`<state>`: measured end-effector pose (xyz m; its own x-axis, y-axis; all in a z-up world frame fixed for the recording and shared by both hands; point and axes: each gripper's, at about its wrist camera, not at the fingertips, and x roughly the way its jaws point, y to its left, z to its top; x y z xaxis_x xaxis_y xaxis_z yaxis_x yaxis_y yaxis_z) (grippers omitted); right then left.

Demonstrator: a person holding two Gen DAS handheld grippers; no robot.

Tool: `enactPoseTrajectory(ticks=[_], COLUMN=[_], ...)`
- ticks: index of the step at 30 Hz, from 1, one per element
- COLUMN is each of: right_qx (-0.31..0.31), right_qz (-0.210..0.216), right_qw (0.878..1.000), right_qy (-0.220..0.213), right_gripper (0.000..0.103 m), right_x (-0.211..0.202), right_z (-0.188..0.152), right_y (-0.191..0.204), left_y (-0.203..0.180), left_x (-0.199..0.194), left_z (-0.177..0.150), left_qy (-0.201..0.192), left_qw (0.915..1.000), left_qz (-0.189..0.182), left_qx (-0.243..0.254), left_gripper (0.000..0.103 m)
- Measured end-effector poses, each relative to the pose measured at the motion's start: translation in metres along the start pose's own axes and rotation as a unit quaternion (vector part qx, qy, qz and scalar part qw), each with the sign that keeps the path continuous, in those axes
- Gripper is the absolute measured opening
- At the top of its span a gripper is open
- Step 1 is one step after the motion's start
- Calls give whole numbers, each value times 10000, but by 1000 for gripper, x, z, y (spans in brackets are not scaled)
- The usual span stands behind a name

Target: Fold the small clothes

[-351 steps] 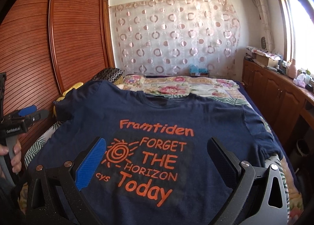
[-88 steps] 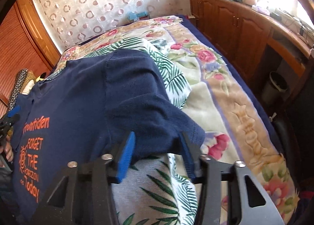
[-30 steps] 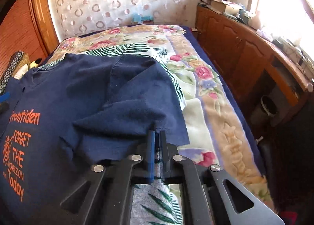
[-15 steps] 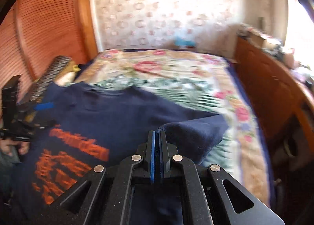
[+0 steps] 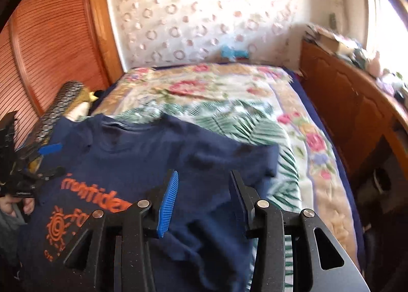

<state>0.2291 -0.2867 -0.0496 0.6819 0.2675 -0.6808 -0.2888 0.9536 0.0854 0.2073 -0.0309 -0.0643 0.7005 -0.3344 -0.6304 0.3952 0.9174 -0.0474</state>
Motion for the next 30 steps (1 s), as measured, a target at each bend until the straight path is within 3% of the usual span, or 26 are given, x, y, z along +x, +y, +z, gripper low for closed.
enactPoseTrajectory(ticks=[8, 10, 11, 19, 20, 22, 23, 24, 30], right_qx=[305, 378, 349, -574, -648, -738, -718, -667, -448], right_qz=[83, 161, 230, 785, 769, 588, 498, 443, 352], right_qw=[9979, 9980, 9983, 9953, 9949, 9955, 9962, 9968, 9984], right_qy=[565, 484, 416, -27, -23, -55, -33, -35, 11], right_gripper=[43, 24, 2, 2, 3, 17, 36, 46, 46], right_x=[40, 45, 45, 41, 42, 44, 46, 46, 32], right_z=[5, 15, 19, 60, 61, 60, 59, 57, 29], right_y=[3, 2, 3, 61, 66, 68, 67, 64, 48], left_y=[1, 1, 1, 3, 4, 4, 4, 4, 6], left_x=[1, 1, 1, 0, -1, -2, -3, -3, -10], left_z=[0, 0, 0, -1, -1, -1, -1, -1, 4], left_qy=[12, 10, 11, -20, -25, -45, -56, -74, -159], left_qw=[10000, 10000, 10000, 9999, 9999, 9999, 9999, 9999, 9994], left_qz=[8, 14, 11, 93, 103, 124, 134, 146, 303], left_qx=[-14, -19, -16, -40, -42, -40, -38, -35, -27], left_gripper=[83, 83, 83, 83, 83, 83, 83, 83, 83])
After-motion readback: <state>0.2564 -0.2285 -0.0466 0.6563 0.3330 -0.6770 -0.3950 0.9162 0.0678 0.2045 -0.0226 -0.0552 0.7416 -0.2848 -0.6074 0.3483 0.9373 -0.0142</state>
